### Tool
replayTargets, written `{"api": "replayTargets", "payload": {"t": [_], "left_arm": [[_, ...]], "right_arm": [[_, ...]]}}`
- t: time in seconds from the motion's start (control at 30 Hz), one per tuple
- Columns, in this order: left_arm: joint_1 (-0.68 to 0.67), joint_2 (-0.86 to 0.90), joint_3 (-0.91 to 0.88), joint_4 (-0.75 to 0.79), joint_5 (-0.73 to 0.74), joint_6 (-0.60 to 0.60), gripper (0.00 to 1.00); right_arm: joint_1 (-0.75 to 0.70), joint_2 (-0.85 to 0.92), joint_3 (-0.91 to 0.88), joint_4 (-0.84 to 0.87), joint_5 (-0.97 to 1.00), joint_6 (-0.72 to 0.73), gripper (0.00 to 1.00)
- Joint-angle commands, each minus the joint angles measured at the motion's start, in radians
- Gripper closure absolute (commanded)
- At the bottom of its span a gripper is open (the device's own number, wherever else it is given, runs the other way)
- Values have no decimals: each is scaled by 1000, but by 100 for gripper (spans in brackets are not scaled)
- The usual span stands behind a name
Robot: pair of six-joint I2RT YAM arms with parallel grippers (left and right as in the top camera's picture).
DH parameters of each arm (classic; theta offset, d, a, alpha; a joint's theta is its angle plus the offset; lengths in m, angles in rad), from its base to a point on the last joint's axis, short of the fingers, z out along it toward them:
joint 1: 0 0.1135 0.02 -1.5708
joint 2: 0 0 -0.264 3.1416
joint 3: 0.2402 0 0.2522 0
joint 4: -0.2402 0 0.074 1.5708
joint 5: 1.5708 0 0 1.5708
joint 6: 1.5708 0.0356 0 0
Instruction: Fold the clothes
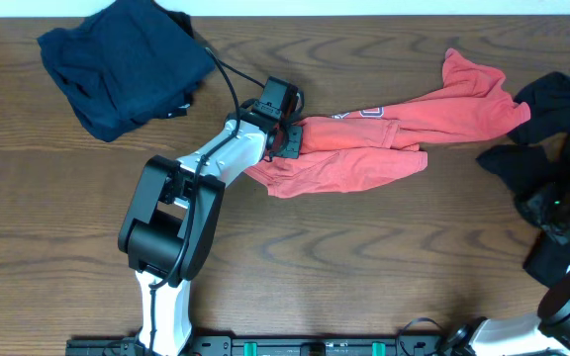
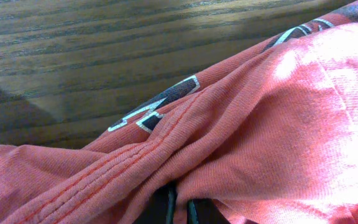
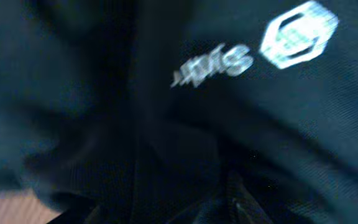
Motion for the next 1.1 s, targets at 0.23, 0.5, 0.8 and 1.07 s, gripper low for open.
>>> {"api": "replayTargets", "payload": {"t": [0.23,0.5,0.8,1.07], "left_arm": [[23,75,-39,-40,-50,-9,93],[23,75,-39,-38,-50,-13,93],[23,74,-38,-35,-27,-13,93],[59,-63,66,-275,3,-13,87]], "right_arm": [[-233,112,-14,19,78,122,46],[-297,102,280,-186,-47,121,45],[-230,35,634,-399,-313,-13,38],[49,3,744,-597,-397,-262,19]]}}
